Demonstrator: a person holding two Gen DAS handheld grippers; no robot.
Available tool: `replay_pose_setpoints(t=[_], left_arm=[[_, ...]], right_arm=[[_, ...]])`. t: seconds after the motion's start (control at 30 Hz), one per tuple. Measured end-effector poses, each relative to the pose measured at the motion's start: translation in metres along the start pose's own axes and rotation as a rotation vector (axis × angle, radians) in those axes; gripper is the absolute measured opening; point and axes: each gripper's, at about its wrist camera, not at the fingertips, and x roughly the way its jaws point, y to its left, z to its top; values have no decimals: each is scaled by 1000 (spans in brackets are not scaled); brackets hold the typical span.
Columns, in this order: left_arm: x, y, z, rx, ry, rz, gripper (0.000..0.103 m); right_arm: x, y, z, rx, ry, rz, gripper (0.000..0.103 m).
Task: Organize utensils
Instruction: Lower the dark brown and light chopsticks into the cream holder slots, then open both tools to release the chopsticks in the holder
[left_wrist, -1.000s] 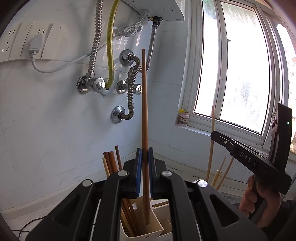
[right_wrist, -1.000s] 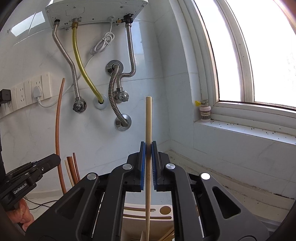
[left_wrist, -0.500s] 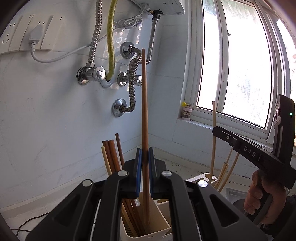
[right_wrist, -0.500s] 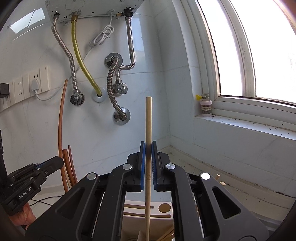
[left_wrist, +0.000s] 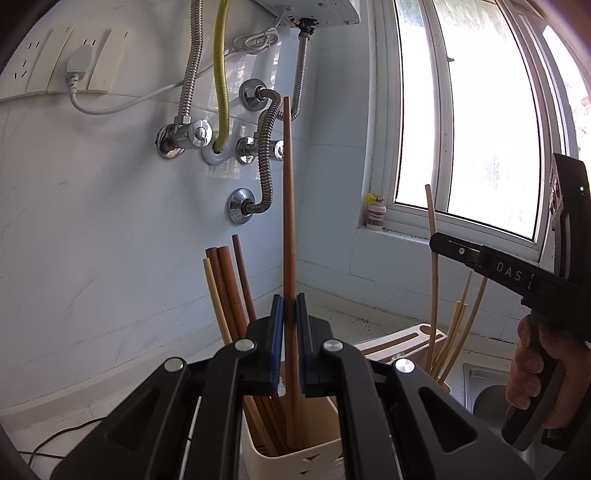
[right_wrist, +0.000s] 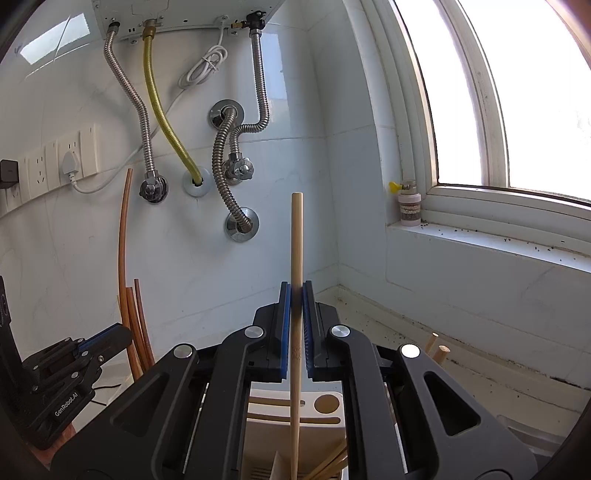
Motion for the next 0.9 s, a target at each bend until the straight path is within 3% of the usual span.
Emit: replay_pose_setpoints(t=[0.63, 0.8, 0.9], left_arm=[[1, 4, -21, 14, 23, 28, 8], [-4, 4, -22, 15, 13, 39, 26], [-8, 3, -21, 17, 12, 40, 29]], right_arm=[[3, 2, -9, 15, 31, 18, 8], [1, 2, -8, 19, 23, 16, 10], [-1, 2, -6, 24, 4, 13, 20]])
